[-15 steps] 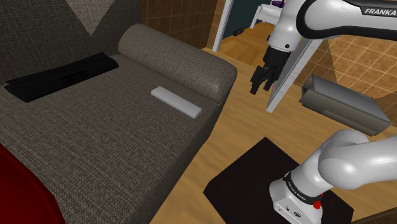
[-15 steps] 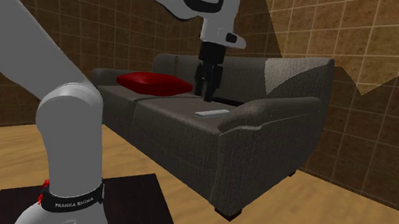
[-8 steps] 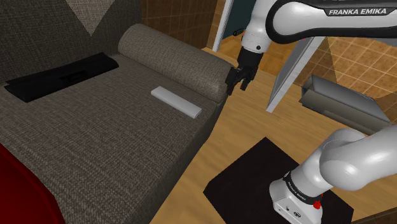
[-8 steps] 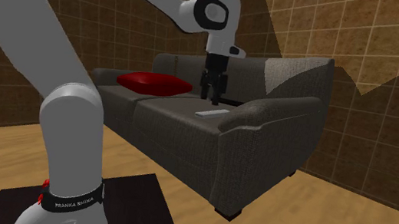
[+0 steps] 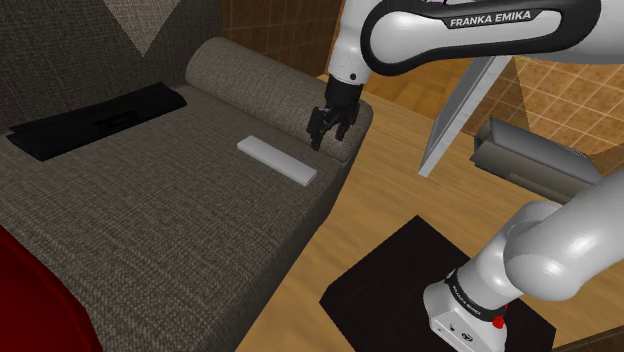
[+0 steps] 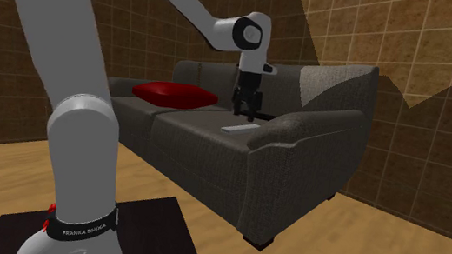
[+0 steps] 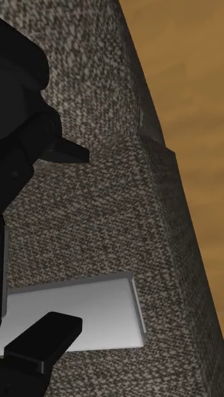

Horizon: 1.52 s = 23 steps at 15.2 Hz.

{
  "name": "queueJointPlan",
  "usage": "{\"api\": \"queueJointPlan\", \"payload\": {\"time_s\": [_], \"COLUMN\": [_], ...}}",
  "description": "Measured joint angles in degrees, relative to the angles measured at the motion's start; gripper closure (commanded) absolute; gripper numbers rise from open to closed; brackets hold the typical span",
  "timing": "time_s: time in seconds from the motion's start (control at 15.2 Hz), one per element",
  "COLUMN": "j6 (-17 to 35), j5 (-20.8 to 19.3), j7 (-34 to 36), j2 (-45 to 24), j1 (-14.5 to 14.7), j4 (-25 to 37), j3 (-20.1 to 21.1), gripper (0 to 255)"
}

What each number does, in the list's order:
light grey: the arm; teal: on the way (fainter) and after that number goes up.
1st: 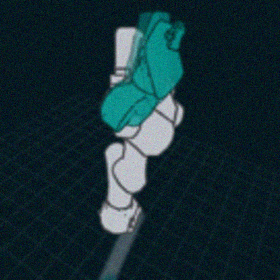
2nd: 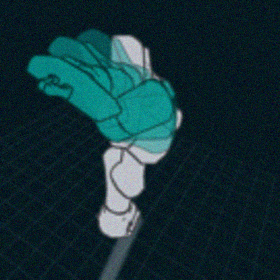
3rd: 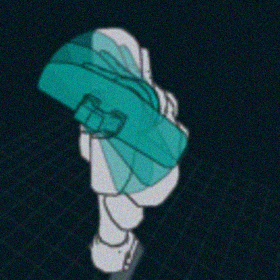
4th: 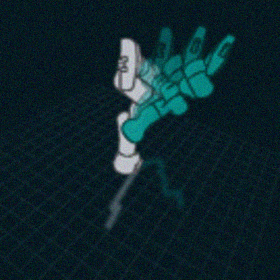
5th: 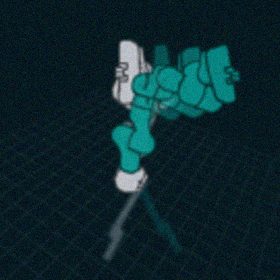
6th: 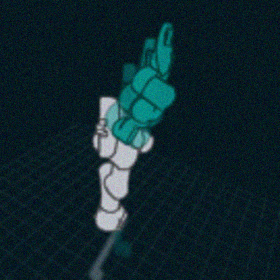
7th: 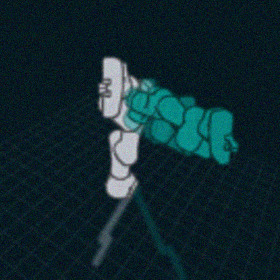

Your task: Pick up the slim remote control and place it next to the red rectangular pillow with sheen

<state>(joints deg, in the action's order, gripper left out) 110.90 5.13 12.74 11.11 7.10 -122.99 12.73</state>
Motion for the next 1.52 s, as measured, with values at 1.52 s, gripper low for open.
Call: {"api": "queueJointPlan", "payload": {"time_s": [1.52], "j6": [8.5], "j5": [-6.8], "j7": [6.2], "j2": [-19.4], "j1": [4.2], "j4": [12.4], "j3": [4.8], "gripper": [0]}}
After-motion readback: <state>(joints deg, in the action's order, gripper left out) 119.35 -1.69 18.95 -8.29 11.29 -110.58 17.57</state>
